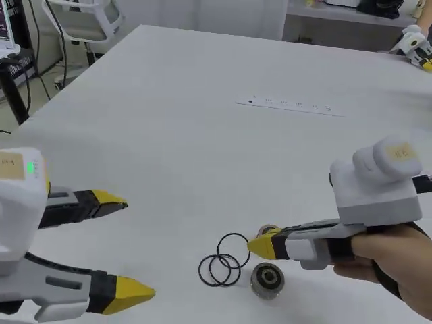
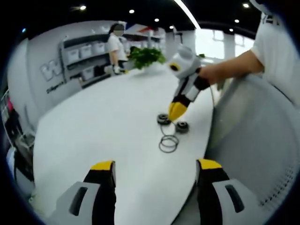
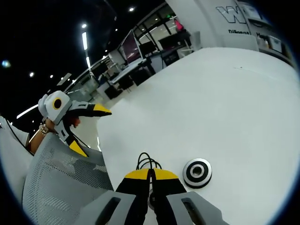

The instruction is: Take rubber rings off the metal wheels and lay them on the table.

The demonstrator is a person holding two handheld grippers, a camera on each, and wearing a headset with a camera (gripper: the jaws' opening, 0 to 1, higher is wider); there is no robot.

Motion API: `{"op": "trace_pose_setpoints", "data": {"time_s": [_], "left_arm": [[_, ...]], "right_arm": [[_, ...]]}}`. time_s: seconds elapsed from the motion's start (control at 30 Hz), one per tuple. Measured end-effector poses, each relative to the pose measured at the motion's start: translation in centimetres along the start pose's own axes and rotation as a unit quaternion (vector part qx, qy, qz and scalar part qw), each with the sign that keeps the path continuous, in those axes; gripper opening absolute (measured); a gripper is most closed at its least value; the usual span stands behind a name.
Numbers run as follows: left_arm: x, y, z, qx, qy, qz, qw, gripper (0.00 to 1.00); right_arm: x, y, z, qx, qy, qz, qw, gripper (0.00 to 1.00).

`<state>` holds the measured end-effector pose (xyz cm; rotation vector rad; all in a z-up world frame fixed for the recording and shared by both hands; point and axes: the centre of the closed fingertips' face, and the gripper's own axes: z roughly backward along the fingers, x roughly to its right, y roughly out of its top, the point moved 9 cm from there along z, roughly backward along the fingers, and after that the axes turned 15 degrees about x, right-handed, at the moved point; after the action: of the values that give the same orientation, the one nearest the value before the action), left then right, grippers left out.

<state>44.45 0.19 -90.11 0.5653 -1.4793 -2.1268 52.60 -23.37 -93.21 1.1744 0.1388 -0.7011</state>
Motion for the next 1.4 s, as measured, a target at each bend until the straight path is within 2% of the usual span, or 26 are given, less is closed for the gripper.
{"op": "trace_pose_setpoints", "data": {"time_s": [0.23,0.6,0.83,0.93,1.1,1.27,1.4], "left_arm": [[0.4,-0.4,0.2,-0.001,0.005,0.012,0.9999,0.7],[0.4,-0.7,0.2,0.001,0.018,0.025,0.9995,0.7],[0.4,-0.7,0.3,-0.001,0.019,0.024,0.9995,0.7],[0.4,-0.7,0.4,-0.003,0.019,0.023,0.9996,0.7],[0.1,-0.3,0.6,-0.001,0.023,0.018,0.9996,0.7],[-0.3,0.6,0.5,0.001,0.021,0.008,0.9998,0.7],[-0.7,1.6,0.3,0.006,0.015,-0.002,0.9999,0.7]], "right_arm": [[-0.1,-0.7,-0.5,-0.023,0.004,0.018,0.9996,0.0],[0.3,-1.4,-0.8,-0.05,-0.009,0.064,0.9967,0.0],[0.6,-1.3,-0.7,-0.046,-0.016,0.064,0.9967,0.02],[0.7,-1.3,-0.7,-0.045,-0.017,0.076,0.9959,0.02],[0.8,-1.0,-0.5,-0.039,-0.021,0.078,0.996,0.03],[1.0,-0.2,0.0,-0.019,-0.027,0.077,0.9965,0.04],[1.2,0.7,0.5,0.011,-0.032,0.092,0.9952,0.07]]}}
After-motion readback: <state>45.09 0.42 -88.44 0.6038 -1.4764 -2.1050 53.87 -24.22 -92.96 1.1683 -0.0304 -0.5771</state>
